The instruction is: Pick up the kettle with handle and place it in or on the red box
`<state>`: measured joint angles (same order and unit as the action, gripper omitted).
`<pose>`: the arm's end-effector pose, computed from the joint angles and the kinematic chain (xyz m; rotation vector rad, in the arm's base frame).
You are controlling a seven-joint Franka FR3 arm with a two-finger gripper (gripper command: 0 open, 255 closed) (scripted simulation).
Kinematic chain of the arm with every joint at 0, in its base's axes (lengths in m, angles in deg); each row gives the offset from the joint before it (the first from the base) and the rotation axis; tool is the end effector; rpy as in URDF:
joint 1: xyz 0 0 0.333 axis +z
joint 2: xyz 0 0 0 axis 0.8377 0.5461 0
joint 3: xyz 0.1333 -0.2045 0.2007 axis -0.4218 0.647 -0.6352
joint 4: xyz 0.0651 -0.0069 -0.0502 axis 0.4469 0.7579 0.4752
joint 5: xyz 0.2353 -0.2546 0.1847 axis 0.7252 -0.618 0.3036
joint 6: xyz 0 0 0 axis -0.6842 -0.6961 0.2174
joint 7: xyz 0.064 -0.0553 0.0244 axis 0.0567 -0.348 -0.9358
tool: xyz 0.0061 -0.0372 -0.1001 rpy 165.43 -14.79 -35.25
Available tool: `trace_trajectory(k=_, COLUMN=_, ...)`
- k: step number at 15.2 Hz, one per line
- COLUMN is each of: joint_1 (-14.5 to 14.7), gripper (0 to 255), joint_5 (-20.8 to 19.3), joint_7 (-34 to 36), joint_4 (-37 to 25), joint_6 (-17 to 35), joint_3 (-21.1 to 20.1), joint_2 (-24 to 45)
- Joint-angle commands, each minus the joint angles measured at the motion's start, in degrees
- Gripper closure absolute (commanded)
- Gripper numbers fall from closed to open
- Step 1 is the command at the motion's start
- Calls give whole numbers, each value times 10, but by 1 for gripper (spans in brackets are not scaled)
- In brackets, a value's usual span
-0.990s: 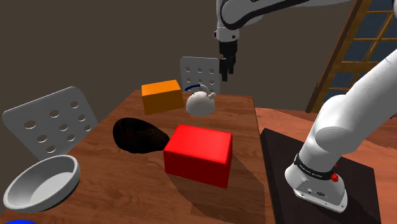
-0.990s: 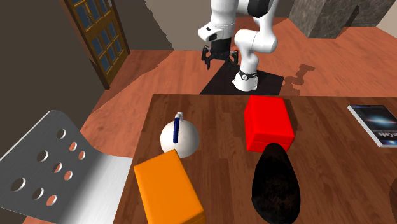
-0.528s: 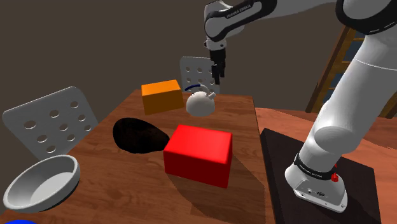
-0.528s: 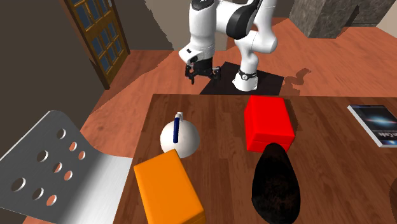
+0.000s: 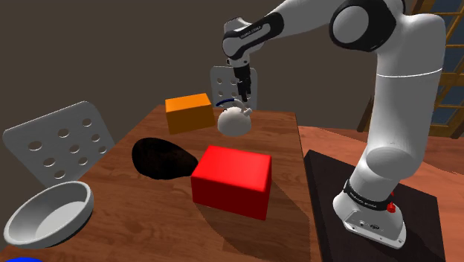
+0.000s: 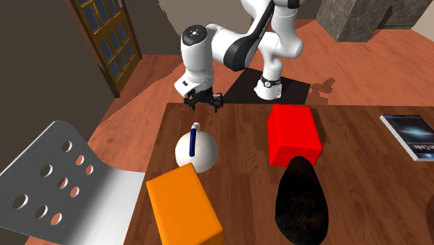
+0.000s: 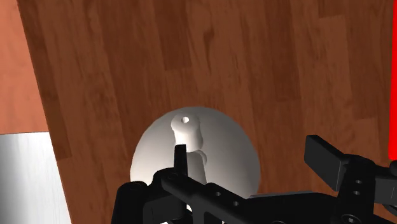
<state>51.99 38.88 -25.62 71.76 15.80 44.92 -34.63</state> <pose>0.6067 -0.1278 0.4167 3.0407 0.5574 -0.2960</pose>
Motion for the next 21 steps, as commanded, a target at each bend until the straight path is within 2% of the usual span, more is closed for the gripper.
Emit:
trace_trajectory(k=1, joint_1=-6, gripper=0, joint_5=-1, joint_7=-20, joint_4=-51, joint_6=-6, joint_3=1, joint_2=53)
trace_trajectory(k=4, joint_1=-13, gripper=0, joint_5=-3, joint_7=-43, joint_4=-131, joint_6=-23, joint_3=0, joint_2=125)
trace_trajectory(k=12, joint_1=-16, gripper=0, joint_5=-4, joint_7=-41, joint_4=-78, joint_6=34, joint_3=0, joint_2=128)
trace_trajectory(k=19, joint_1=-16, gripper=0, joint_5=-4, joint_7=-41, joint_4=-79, joint_6=34, joint_3=0, joint_2=128)
trace_trajectory(k=20, joint_1=-16, gripper=255, joint_5=-4, joint_7=-41, joint_4=-79, joint_6=34, joint_3=0, joint_2=128)
trace_trajectory(k=21, joint_1=-16, gripper=255, joint_5=-4, joint_7=-41, joint_4=-79, joint_6=34, joint_3=0, joint_2=128)
